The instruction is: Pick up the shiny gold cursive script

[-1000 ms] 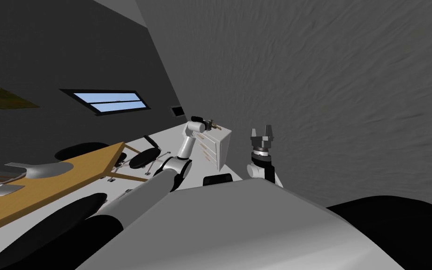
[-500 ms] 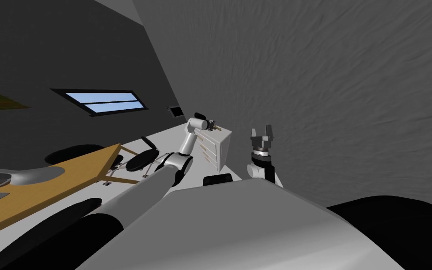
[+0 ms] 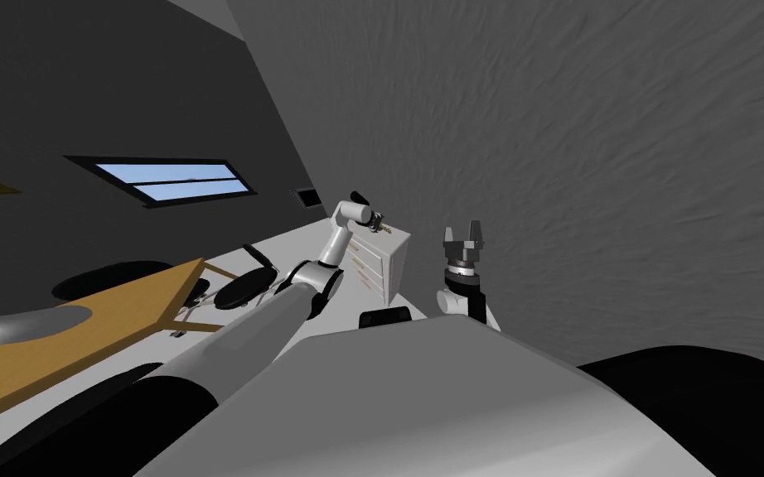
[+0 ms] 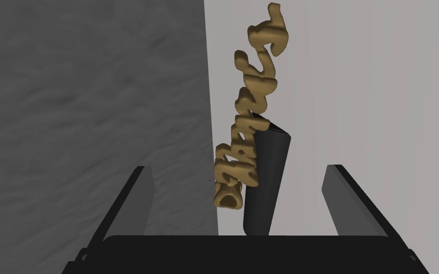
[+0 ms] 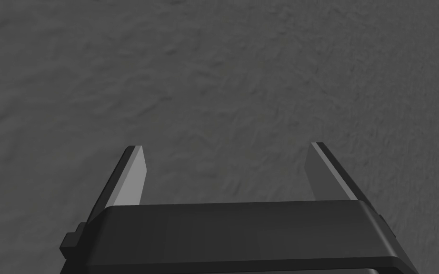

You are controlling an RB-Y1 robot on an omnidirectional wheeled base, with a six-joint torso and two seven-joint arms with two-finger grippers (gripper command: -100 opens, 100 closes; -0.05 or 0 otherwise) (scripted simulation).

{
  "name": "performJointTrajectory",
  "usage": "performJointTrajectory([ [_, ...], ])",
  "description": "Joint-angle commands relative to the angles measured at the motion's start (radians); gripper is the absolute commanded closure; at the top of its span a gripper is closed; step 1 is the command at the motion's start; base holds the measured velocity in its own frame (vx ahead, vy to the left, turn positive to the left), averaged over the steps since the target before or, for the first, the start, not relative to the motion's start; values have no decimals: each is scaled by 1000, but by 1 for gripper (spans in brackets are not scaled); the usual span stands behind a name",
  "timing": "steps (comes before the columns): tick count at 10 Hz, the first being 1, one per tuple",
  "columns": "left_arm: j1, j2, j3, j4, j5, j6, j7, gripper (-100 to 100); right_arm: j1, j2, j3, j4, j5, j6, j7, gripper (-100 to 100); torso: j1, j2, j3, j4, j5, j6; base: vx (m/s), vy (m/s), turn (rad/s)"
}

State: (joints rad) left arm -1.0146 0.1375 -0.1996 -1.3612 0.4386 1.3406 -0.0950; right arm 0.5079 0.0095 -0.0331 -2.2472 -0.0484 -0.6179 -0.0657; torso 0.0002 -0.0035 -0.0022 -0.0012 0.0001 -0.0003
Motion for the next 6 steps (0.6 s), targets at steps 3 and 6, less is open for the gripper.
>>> performJointTrajectory([
  [3,-67,2,-16,66,28,88,-10,-100,0,0,0,0,0,0,0,0,0,-1,0,0,0,0,56,15,-45],
  [6,-74,3,-16,71,31,97,-11,0,0,0,0,0,0,0,0,0,0,2,1,0,0,0,19,4,-10],
])
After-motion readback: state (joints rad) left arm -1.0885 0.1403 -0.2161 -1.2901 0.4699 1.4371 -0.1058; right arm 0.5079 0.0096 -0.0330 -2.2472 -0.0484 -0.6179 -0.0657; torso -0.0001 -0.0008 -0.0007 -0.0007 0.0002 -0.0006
